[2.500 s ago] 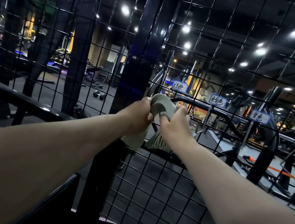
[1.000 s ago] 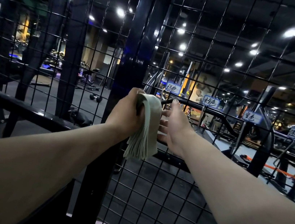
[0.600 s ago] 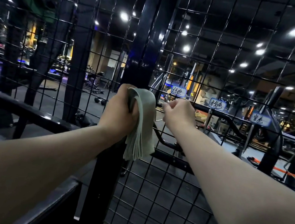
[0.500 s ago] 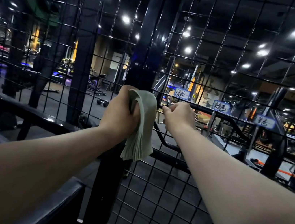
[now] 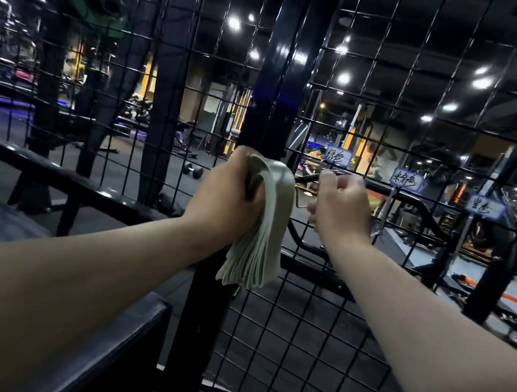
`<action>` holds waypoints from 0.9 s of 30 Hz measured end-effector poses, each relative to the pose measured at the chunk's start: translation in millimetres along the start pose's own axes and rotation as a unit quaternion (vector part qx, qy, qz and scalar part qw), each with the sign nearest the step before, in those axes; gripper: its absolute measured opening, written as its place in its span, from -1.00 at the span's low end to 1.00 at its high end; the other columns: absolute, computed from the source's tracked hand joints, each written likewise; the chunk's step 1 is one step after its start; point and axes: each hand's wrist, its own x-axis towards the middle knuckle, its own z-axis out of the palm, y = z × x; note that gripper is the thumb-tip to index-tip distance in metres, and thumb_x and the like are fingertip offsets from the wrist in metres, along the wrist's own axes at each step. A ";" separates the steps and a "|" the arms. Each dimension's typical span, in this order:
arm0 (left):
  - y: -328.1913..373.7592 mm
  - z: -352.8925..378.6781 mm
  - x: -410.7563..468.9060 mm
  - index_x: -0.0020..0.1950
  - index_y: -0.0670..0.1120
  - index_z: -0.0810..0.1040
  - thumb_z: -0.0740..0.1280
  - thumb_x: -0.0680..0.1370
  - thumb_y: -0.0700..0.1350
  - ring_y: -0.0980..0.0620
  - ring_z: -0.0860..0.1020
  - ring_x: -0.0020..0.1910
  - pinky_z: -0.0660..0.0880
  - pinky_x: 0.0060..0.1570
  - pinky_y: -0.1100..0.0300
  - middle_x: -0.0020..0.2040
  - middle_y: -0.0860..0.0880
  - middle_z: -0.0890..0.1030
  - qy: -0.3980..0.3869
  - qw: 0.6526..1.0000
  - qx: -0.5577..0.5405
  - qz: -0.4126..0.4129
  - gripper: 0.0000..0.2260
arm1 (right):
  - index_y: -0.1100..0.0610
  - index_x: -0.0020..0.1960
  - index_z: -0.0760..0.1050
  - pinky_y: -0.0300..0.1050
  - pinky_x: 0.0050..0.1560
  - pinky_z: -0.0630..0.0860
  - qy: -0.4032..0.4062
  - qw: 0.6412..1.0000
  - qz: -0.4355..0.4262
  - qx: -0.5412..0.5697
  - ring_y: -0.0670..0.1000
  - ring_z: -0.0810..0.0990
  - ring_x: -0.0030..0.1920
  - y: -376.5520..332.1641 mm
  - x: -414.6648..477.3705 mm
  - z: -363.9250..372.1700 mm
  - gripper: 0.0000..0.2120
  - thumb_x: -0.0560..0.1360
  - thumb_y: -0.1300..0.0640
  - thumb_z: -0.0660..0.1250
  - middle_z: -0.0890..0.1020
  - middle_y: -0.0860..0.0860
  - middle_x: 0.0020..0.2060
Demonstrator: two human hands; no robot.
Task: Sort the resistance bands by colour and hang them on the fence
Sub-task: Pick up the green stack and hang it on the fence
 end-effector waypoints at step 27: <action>76.1 -77.2 -145.9 0.20 0.05 0.50 0.43 0.51 -0.06 0.12 0.65 -0.20 0.62 -0.17 0.13 -0.13 0.05 0.67 -0.171 0.981 -0.086 -0.024 -0.72 | 0.18 0.02 0.61 0.06 0.11 0.55 -0.424 0.826 0.252 0.274 0.12 0.60 -0.18 -58.9 -165.4 -98.0 -0.63 0.57 -0.12 0.26 0.63 0.13 -0.17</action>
